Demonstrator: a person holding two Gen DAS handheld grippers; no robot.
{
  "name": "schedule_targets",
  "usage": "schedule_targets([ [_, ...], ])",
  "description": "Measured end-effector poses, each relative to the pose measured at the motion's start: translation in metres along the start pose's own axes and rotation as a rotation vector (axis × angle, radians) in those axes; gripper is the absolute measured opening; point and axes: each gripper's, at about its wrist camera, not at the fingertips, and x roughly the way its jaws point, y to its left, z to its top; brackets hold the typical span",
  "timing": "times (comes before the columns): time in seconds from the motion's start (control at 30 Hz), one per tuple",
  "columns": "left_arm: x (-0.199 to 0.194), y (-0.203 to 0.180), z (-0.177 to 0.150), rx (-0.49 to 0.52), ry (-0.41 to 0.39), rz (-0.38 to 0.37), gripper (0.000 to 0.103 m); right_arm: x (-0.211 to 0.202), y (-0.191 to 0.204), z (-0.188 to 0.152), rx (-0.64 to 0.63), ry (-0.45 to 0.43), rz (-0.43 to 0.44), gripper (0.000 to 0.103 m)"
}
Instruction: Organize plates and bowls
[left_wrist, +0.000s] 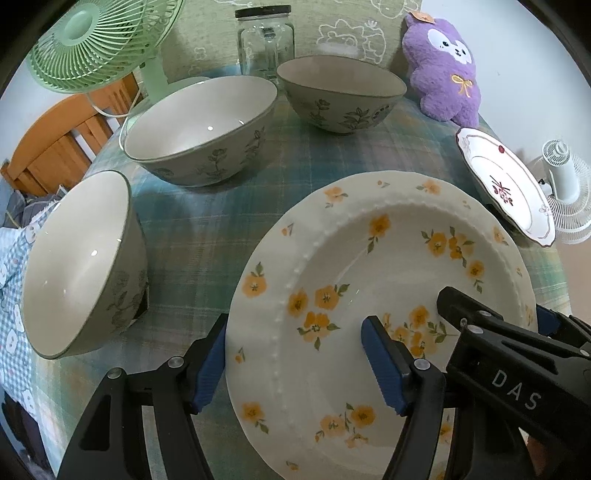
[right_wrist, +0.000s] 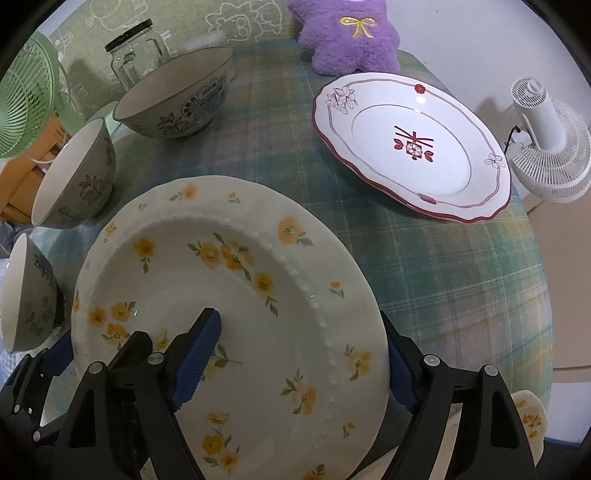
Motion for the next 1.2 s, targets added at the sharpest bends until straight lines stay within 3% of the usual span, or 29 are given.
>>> schedule_targets([
  [0.53, -0.039, -0.004, 0.002, 0.007, -0.050, -0.015, 0.070, -0.048, 0.003, 0.003, -0.074, -0.072, -0.023, 0.083],
  [1.2, -0.077, -0.038, -0.030, 0.052, -0.063, -0.045, 0.070, -0.096, -0.034, -0.032, -0.090, -0.090, -0.019, 0.083],
])
